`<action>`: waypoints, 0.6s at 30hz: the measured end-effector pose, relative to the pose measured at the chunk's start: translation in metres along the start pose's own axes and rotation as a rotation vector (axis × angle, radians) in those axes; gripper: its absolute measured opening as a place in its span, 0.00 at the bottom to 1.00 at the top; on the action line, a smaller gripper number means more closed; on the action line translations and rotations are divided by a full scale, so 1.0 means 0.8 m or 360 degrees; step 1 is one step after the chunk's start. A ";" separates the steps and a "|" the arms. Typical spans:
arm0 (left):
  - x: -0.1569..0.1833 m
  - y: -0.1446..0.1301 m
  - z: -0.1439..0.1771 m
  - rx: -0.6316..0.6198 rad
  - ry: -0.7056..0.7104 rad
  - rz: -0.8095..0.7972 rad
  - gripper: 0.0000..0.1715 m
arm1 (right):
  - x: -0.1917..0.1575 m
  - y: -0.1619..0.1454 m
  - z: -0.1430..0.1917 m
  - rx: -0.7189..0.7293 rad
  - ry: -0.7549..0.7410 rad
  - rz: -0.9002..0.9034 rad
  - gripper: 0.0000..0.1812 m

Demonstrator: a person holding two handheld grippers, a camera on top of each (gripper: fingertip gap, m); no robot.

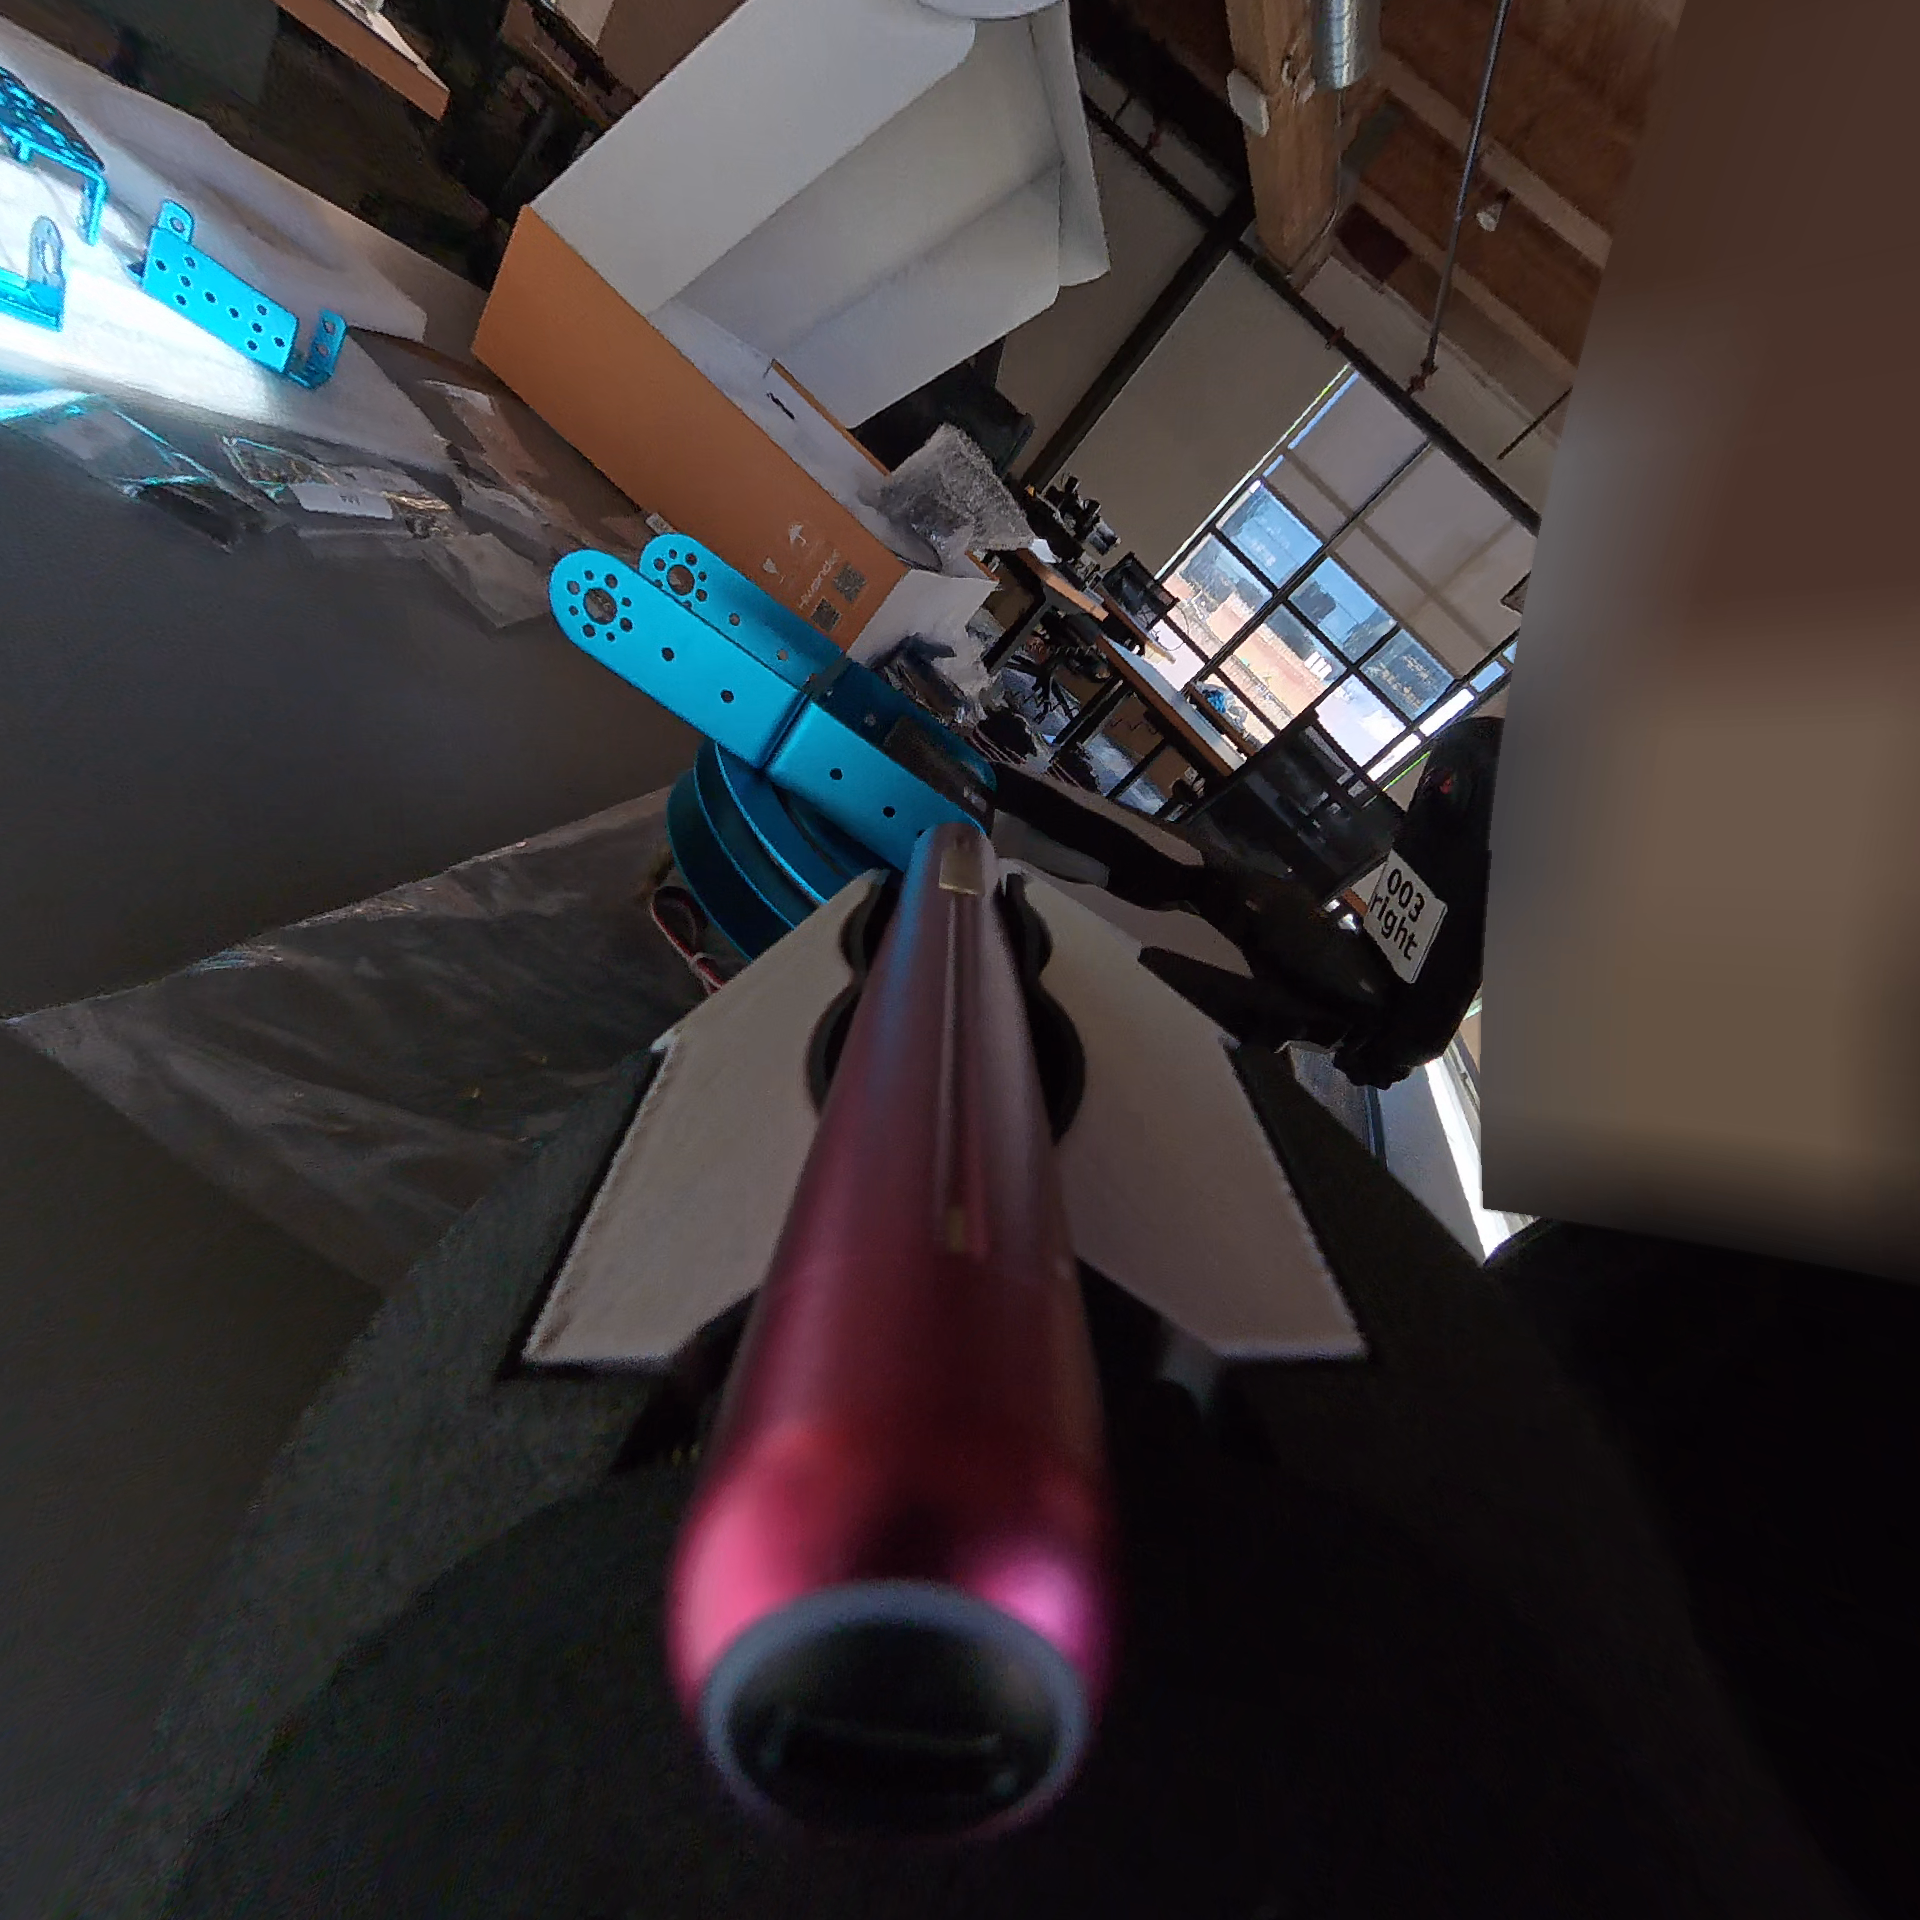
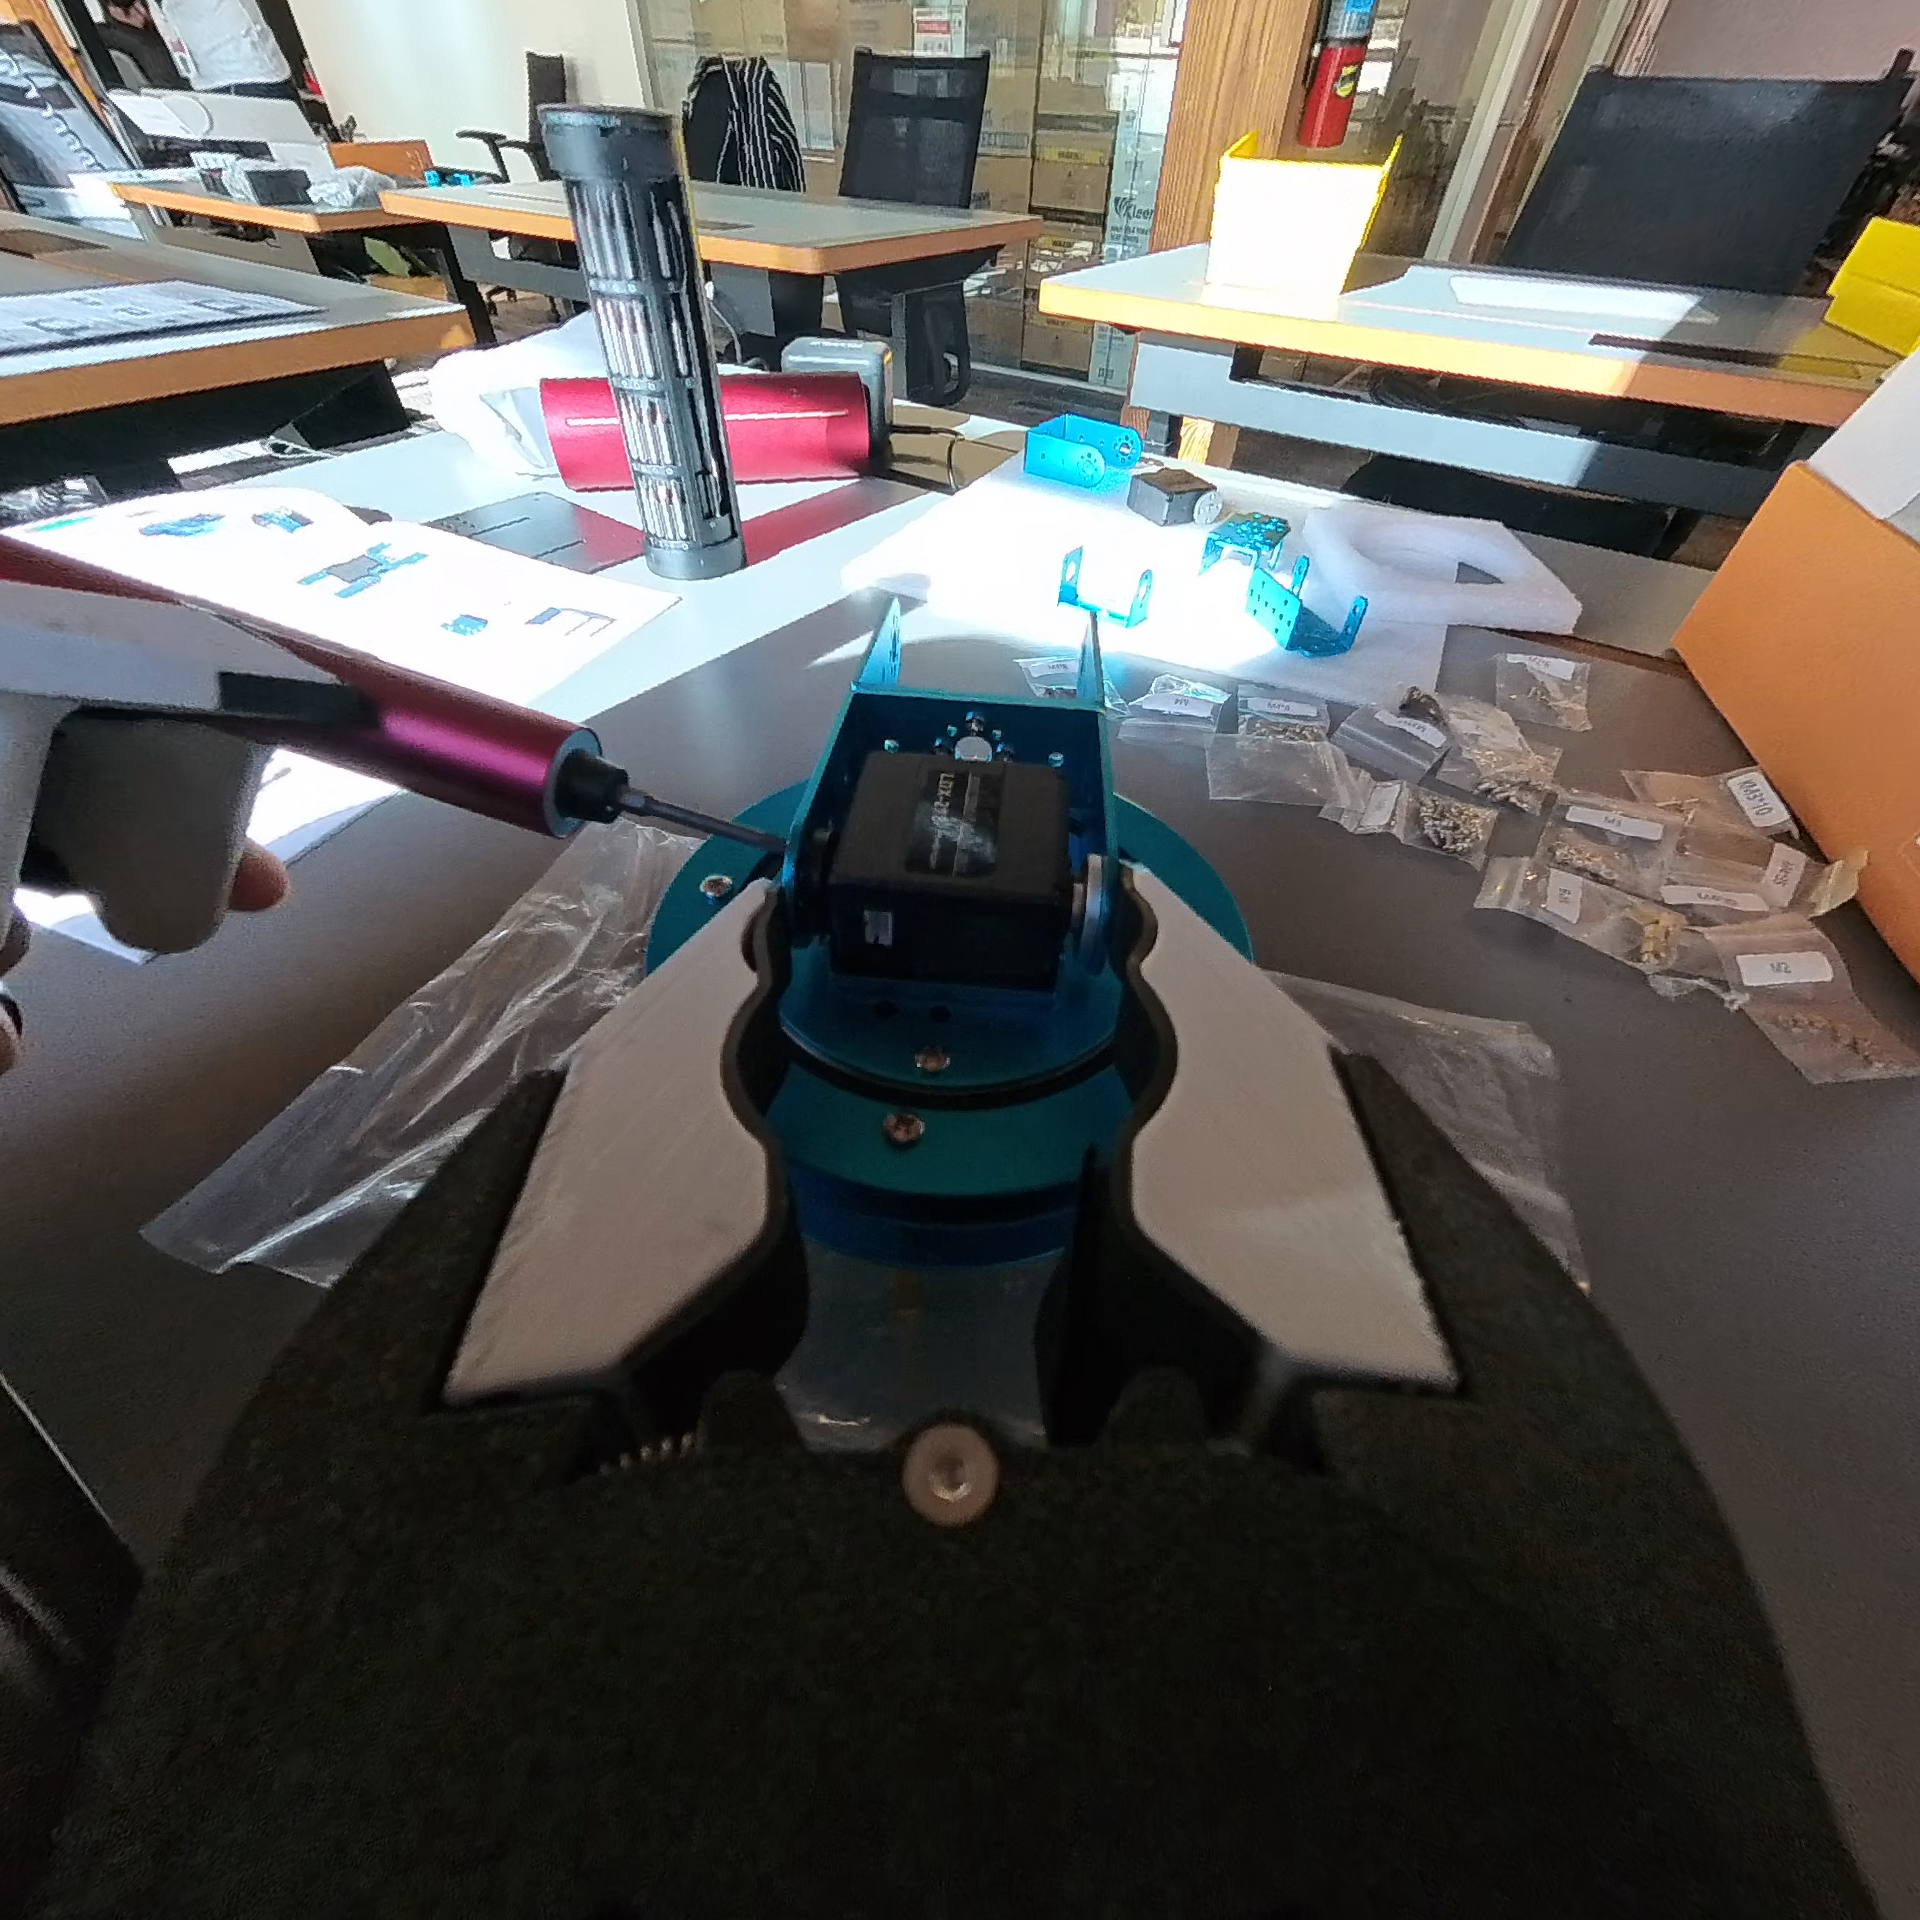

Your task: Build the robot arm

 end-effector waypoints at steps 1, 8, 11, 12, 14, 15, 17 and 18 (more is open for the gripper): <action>-0.001 0.000 0.000 0.0004 -0.0001 0.0006 0.12 | 0.000 0.000 0.000 -0.0001 -0.0001 -0.0007 0.34; -0.003 -0.004 0.002 0.0066 -0.0015 0.0031 0.12 | -0.008 0.005 -0.001 -0.0076 0.0256 -0.0037 0.44; -0.004 -0.005 0.002 0.0078 -0.0030 0.0028 0.12 | -0.011 0.004 0.000 -0.0121 0.0300 0.0018 0.47; -0.004 -0.006 0.002 0.0086 -0.0033 0.0046 0.12 | -0.010 0.003 -0.001 -0.0136 0.0290 0.0081 0.47; -0.004 -0.007 0.002 0.0104 -0.0025 0.0040 0.12 | -0.002 0.001 -0.002 -0.0173 0.0255 0.0210 0.40; -0.003 -0.007 0.001 0.0113 -0.0017 0.0032 0.12 | -0.001 0.002 -0.002 -0.0182 0.0275 0.0219 0.39; -0.001 -0.008 0.001 0.0119 -0.0014 0.0011 0.12 | 0.001 0.008 0.000 -0.0165 0.0336 0.0181 0.40; -0.001 -0.008 0.000 0.0119 -0.0016 0.0016 0.12 | 0.004 0.012 0.002 -0.0153 0.0342 0.0186 0.42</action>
Point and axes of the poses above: each gripper's, where its closed fingertips meet, z back along the fingers, y out of its top, x = y × z across the jaws, the point moved 3 cm from there along z, back along the fingers
